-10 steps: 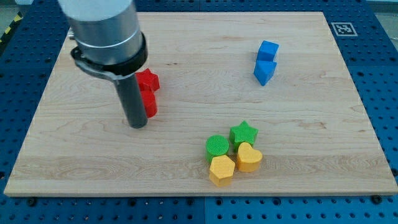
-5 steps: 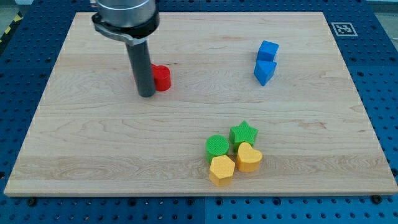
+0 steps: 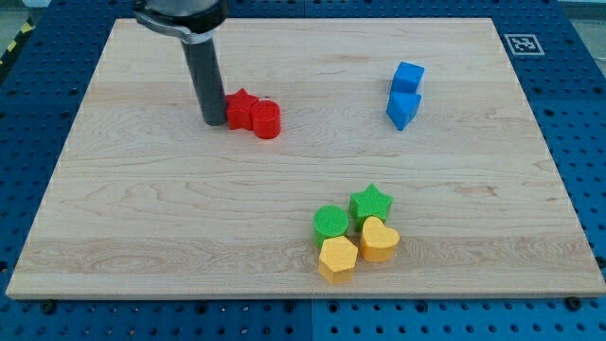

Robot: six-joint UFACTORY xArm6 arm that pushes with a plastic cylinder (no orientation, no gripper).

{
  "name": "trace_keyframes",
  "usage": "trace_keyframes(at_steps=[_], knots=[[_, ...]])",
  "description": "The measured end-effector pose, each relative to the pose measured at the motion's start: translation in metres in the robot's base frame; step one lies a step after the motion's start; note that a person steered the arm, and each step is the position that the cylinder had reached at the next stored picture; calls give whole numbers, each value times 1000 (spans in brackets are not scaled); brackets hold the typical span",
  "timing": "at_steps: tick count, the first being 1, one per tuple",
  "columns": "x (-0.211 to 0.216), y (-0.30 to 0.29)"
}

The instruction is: Move red blocks at the center

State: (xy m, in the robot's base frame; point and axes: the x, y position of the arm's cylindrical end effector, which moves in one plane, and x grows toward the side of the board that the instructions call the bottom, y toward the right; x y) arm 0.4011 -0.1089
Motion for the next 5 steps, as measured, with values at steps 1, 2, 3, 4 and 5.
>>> trace_keyframes(at_steps=[1, 2, 3, 4, 5], knots=[[2, 22], [3, 39], [16, 48], [39, 68], [57, 115]])
